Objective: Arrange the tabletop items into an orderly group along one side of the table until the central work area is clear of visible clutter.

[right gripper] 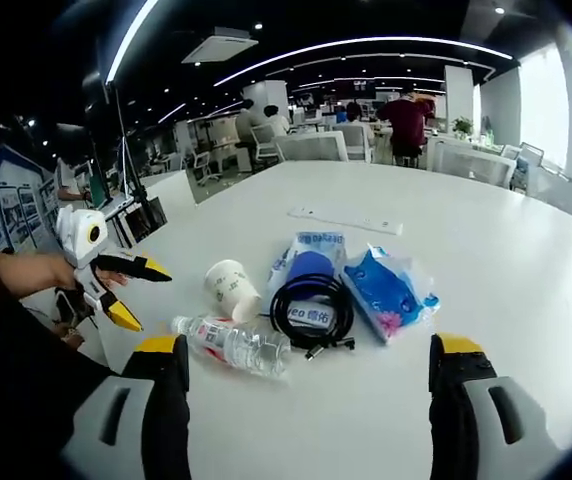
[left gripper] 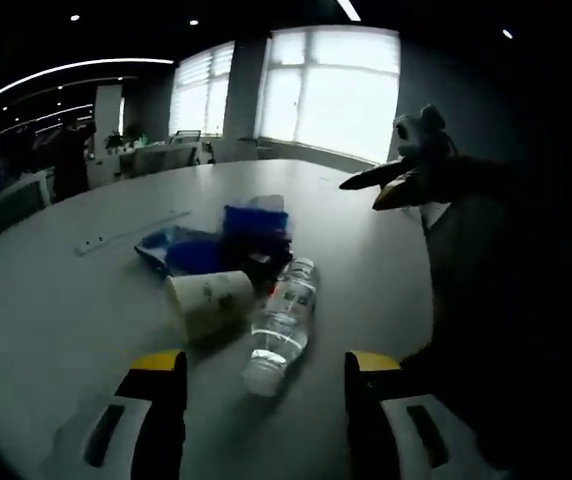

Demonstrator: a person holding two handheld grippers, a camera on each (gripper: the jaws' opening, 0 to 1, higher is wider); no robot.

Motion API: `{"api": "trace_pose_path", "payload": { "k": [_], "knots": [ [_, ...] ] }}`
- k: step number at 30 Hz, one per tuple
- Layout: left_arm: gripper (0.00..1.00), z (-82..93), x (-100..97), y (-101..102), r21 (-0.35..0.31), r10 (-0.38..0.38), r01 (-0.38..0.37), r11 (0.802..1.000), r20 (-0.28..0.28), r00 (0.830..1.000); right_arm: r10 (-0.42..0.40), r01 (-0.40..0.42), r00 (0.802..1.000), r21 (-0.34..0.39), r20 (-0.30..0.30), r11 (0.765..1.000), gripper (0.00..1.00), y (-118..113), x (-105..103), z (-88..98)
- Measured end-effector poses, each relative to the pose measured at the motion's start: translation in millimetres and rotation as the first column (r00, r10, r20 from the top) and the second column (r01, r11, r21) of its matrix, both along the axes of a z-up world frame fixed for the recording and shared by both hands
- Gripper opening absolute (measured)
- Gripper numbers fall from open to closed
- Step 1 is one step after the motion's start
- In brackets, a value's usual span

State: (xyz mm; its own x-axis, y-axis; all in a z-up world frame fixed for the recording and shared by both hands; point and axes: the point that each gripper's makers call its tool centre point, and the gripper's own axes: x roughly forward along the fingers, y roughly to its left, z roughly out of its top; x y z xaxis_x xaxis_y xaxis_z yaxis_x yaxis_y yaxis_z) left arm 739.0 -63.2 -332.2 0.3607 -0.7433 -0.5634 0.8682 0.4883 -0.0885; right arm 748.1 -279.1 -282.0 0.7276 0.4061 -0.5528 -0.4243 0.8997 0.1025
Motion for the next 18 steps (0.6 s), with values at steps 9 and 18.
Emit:
{"api": "trace_pose_path", "payload": {
  "k": [9,18],
  "knots": [
    [0.45,-15.3,-0.8,-9,0.085,-0.099,0.097,0.992,0.012,0.995,0.006,-0.006,1.000,-0.011,-0.011,1.000,0.96,1,-3,-5.9],
    [0.40,-31.9,-0.6,-13,0.122,-0.150,0.148,0.981,0.005,0.989,0.008,-0.009,1.000,-0.015,-0.020,1.000,0.95,2,-10,-11.0]
  ]
}}
